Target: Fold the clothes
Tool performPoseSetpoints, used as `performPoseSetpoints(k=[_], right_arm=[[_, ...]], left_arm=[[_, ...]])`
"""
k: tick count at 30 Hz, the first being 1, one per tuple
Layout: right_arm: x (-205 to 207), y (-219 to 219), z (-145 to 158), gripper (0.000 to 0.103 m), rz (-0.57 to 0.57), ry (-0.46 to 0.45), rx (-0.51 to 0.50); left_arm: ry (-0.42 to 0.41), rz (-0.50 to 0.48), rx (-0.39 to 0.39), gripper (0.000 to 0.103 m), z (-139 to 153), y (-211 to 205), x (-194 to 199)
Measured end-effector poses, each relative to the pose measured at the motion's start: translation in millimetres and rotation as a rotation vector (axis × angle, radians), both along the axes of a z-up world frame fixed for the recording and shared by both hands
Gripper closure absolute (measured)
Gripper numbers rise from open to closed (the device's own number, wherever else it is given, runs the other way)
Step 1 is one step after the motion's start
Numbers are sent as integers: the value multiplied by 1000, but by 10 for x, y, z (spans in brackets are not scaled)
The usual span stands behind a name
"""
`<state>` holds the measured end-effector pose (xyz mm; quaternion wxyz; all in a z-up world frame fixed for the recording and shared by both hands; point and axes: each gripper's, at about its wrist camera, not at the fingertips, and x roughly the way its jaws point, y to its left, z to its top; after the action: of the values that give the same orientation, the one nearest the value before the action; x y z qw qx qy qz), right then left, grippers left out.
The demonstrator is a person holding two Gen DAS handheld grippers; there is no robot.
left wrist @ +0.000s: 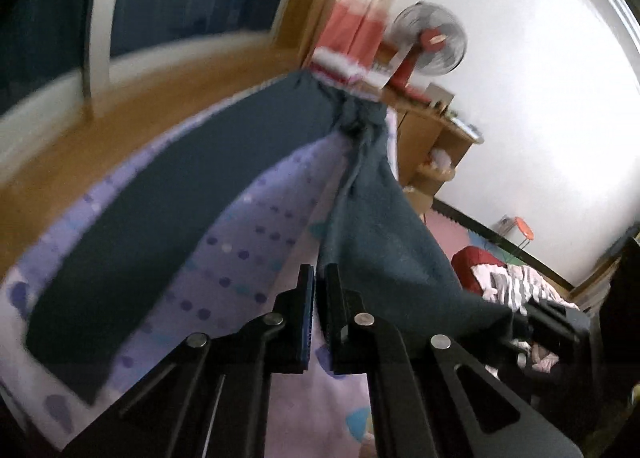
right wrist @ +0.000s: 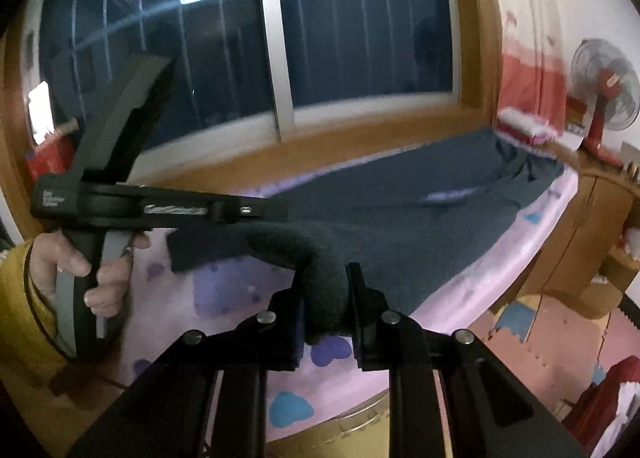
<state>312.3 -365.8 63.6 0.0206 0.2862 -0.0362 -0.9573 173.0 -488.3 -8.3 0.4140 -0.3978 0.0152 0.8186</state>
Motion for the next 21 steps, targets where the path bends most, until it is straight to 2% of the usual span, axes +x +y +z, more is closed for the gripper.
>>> performPoseSetpoints(k=[3, 6, 8, 11, 12, 16, 18, 21], right_arm=[[70, -7, -12, 86, -5, -9, -11], [-47, 17, -357, 86, 10, -117, -63], [-210, 12, -694, 86, 22, -207, -77], [-320, 8, -1014, 80, 18, -295, -85], [-335, 9, -1092, 78, 13, -315, -89], [-214, 98, -809, 55, 57, -217, -46], [-142, 217, -675, 35, 45, -145, -11], [-29, 532, -586, 35, 21, -82, 30]], left_arm=[[-6, 9, -20, 98, -43, -106, 65], [-70, 26, -53, 98, -290, -131, 61], [-110, 28, -70, 98, -452, -125, 71], [-95, 26, -140, 94, -598, -81, 152], [-88, 28, -165, 89, -624, -59, 174], [-105, 31, -171, 79, -638, 80, 186], [-90, 33, -182, 78, -625, 172, 178], [-62, 46, -190, 77, -593, 459, 162]])
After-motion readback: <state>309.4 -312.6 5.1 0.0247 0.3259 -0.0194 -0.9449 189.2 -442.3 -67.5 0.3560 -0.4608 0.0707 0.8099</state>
